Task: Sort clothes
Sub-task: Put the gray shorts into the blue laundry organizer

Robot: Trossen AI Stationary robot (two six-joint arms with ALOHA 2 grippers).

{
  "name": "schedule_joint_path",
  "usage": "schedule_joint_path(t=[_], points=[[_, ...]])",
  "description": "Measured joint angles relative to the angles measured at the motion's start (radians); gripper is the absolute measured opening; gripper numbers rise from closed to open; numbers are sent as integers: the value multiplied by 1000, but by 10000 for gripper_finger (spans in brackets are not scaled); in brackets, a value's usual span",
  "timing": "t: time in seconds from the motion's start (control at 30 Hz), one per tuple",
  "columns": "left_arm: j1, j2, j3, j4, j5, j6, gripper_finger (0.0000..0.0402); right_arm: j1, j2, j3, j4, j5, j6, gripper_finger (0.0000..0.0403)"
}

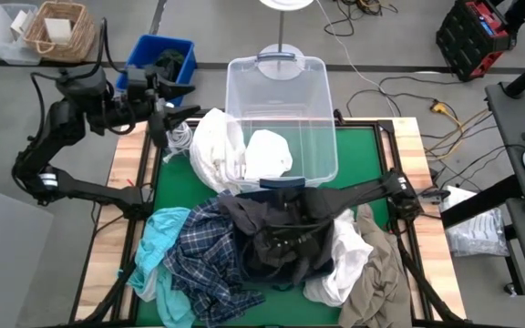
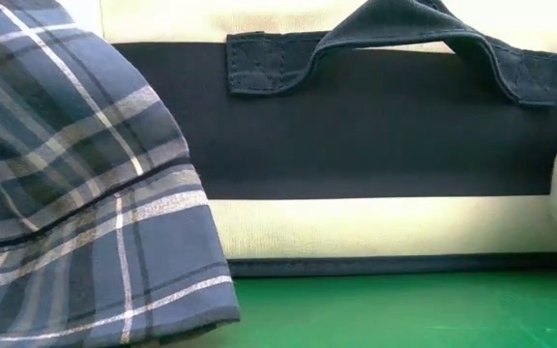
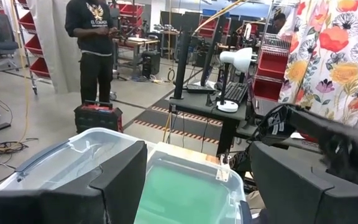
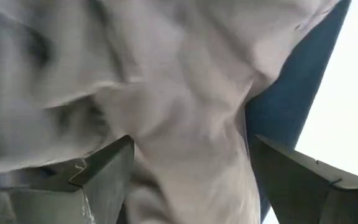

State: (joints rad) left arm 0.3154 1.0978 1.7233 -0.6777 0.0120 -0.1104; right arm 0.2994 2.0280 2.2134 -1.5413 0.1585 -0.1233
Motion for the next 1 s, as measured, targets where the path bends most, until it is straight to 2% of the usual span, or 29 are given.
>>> schedule_joint_path(t=[0.2,0.3,0.37,0.63,0.77,1.0], points=[[0,16,0,-1,0,8,262,-25,-1,-134,37,-15,-103,289],[0,22,0,-3,0,8,262,-38,6,-183,86,-63,-122,255],[0,27,0,-3,0,8,262,-43,5,-196,119,-87,-124,219],[0,42,0,-4,-1,8,262,-38,-3,-161,139,-108,-152,31],[0,40,0,-4,-1,8,262,-33,-20,-89,128,-99,-94,20],[0,27,0,-4,-1,8,262,-31,-57,141,12,-115,124,16]])
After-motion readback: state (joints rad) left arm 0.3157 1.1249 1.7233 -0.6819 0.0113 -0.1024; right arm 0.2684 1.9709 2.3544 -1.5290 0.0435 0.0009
